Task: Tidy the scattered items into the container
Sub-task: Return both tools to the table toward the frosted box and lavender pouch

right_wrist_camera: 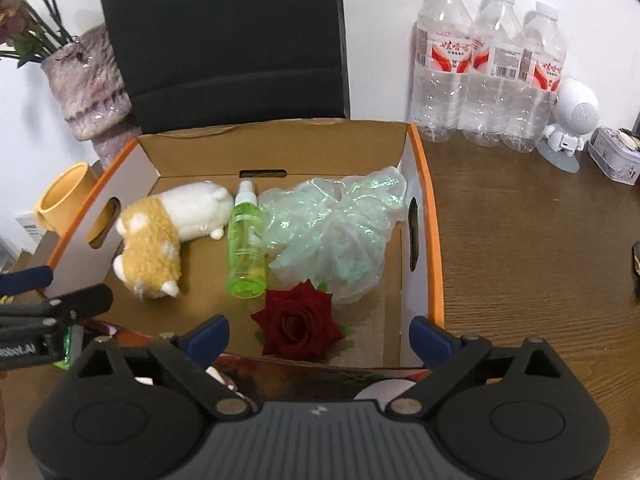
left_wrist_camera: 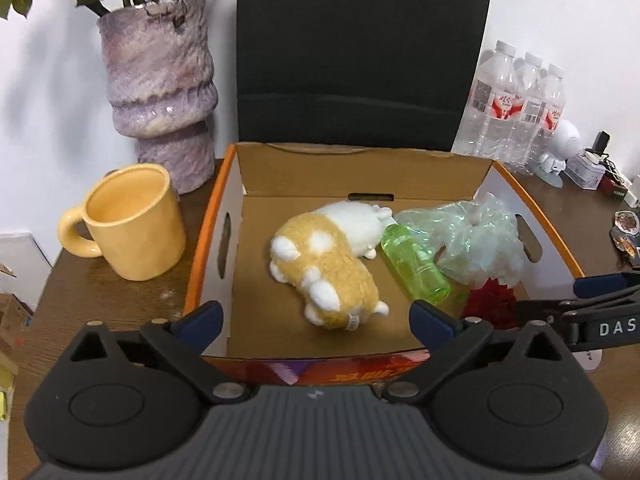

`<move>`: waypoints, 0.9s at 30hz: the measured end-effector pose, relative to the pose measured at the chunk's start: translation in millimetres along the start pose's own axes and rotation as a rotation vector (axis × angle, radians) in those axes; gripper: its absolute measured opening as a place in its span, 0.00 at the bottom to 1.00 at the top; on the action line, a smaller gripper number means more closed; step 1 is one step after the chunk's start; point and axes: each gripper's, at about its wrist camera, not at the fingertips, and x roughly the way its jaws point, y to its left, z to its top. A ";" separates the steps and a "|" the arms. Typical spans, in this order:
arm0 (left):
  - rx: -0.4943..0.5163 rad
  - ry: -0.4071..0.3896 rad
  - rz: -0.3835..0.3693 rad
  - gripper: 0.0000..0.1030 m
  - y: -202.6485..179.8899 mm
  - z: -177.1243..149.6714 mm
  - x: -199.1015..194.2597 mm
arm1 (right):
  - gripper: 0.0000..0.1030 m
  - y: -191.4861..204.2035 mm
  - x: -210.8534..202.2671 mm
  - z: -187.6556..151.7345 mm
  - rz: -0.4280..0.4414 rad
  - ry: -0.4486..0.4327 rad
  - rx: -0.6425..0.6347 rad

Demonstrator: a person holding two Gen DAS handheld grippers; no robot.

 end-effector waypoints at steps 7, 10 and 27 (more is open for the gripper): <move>0.016 0.044 0.021 1.00 6.3 -4.1 12.1 | 0.96 2.6 -14.5 -2.7 0.025 0.022 -0.065; 0.001 0.050 0.000 1.00 10.2 -4.9 13.7 | 0.98 -0.5 -19.1 -3.3 0.070 0.029 -0.073; 0.046 -0.010 0.013 1.00 -3.0 -0.1 -18.1 | 0.96 -14.8 -0.6 3.4 0.077 -0.010 0.033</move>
